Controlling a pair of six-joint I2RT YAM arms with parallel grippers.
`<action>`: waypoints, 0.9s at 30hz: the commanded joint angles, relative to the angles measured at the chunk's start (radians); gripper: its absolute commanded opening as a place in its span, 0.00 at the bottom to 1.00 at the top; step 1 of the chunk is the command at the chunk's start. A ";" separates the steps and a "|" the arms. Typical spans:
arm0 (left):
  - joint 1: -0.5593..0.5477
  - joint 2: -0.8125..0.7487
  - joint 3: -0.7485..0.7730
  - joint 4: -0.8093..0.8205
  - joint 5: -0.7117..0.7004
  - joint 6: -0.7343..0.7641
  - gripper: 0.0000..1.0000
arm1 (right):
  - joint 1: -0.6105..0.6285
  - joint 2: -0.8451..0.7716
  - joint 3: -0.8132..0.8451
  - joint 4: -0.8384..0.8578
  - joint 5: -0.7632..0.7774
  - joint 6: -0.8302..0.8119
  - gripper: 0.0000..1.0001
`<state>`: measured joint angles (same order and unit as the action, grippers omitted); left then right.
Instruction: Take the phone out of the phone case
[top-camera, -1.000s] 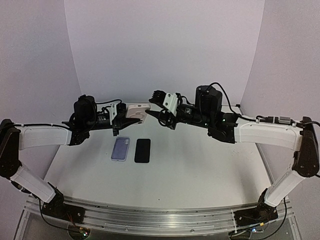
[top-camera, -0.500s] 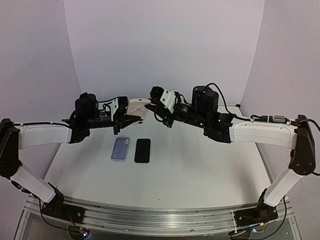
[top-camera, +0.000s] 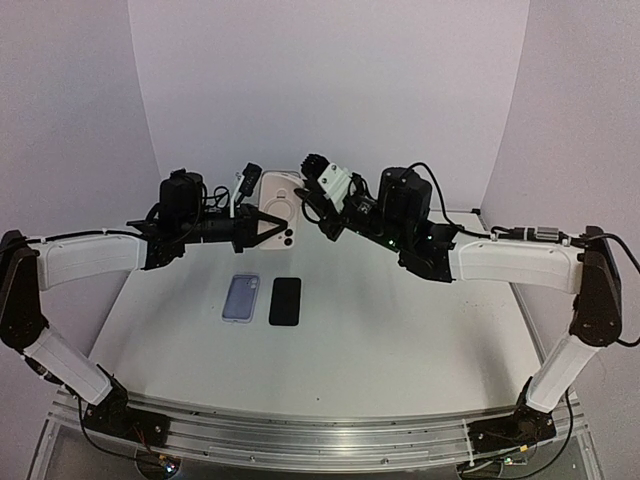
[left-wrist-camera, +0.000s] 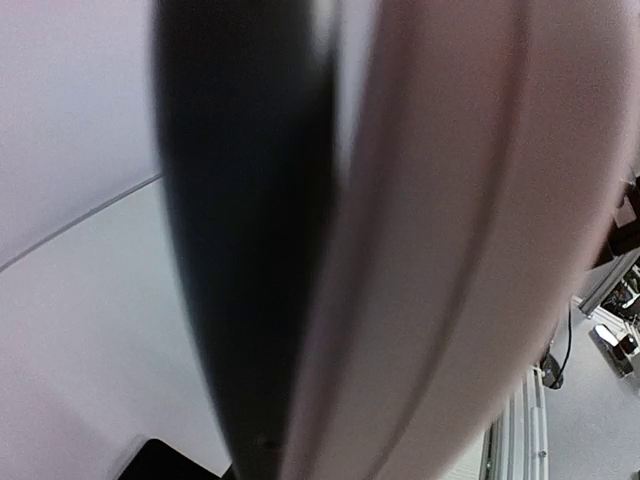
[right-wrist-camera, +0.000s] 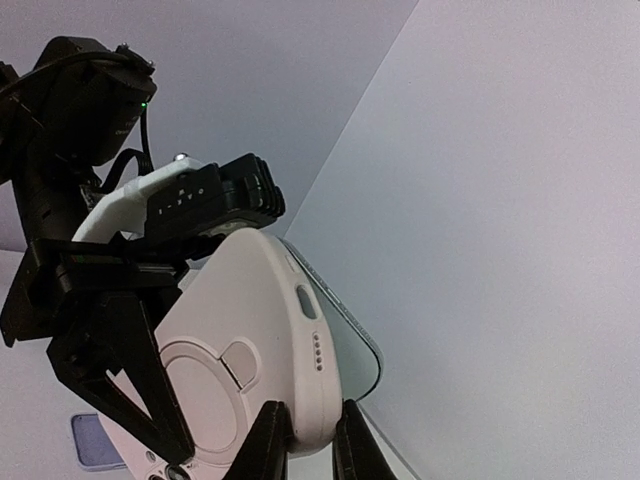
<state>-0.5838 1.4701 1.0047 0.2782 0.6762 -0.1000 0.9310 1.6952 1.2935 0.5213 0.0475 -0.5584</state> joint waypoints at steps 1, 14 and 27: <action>-0.001 0.029 0.107 0.019 -0.126 -0.174 0.00 | 0.130 0.066 0.032 -0.092 -0.233 -0.073 0.00; 0.001 0.061 -0.055 0.450 -0.227 0.932 0.00 | 0.107 0.130 0.146 -0.329 -0.615 0.275 0.15; -0.001 0.115 -0.236 0.768 -0.133 1.563 0.00 | 0.017 0.179 0.208 -0.279 -0.785 0.717 0.42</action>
<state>-0.5166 1.5542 0.7714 0.7694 0.4938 1.1231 0.8707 1.8098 1.4268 0.1627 -0.3369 -0.1278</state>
